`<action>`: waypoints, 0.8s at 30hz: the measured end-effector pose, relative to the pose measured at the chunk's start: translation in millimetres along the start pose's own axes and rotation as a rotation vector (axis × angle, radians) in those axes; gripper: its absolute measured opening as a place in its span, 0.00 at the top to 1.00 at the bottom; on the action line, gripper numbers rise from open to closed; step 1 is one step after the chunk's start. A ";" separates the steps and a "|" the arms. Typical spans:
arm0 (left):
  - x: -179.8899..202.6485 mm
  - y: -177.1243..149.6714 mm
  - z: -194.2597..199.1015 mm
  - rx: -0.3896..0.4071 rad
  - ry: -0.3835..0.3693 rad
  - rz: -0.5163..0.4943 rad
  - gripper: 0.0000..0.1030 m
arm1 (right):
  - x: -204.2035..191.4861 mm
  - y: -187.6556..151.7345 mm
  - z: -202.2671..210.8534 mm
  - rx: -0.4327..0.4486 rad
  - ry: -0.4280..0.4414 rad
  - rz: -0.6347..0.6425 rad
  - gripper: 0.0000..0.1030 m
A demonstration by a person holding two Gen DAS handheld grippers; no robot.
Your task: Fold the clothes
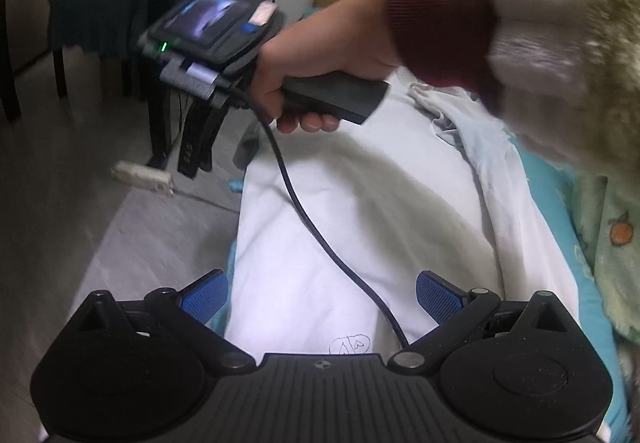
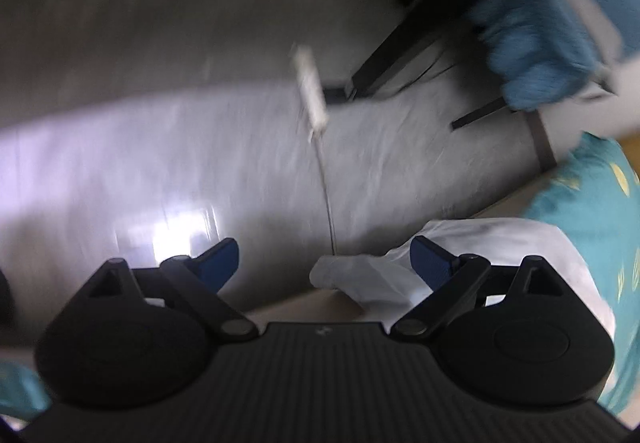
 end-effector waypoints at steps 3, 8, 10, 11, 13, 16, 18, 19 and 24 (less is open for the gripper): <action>-4.0 -1.3 -1.8 -0.009 -0.010 0.023 0.02 | 4.5 -2.2 -29.0 -0.135 -0.038 0.023 0.32; -5.6 -0.4 -1.9 -0.007 -0.002 0.027 0.02 | 12.7 -16.3 -32.2 -0.175 -0.126 0.021 0.89; -6.2 1.7 -1.7 0.003 0.001 0.036 0.02 | 24.3 -20.6 -14.6 -0.108 -0.158 -0.065 0.92; -5.6 2.8 -1.1 0.013 -0.001 0.039 0.02 | 33.5 -20.4 -3.3 -0.065 -0.176 -0.114 0.92; -3.2 5.2 0.1 0.034 -0.008 0.043 0.02 | 54.6 -25.4 27.5 0.025 -0.235 -0.210 0.93; 7.6 9.1 7.7 0.081 -0.032 0.022 0.02 | 88.1 -46.7 83.0 0.155 -0.317 -0.387 0.93; 16.9 9.8 16.0 0.110 -0.067 0.007 0.02 | 105.0 -73.4 119.3 0.238 -0.367 -0.494 0.93; 21.7 10.2 19.5 0.117 -0.089 0.002 0.02 | 113.3 -87.3 137.8 0.280 -0.392 -0.546 0.93; 52.4 12.4 42.6 0.208 -0.181 -0.070 0.03 | 137.5 -207.0 187.3 0.404 -0.464 -0.980 0.93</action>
Point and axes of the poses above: each gripper's, at about its wrist camera, not at the fingertips, and z roughly against the way its jaws point, x to its right, y to its top, the point moved 9 cm from there along -z, roughly the way its jaws point, and after that the axes turned 13 degrees about z, right-handed, at the moved point
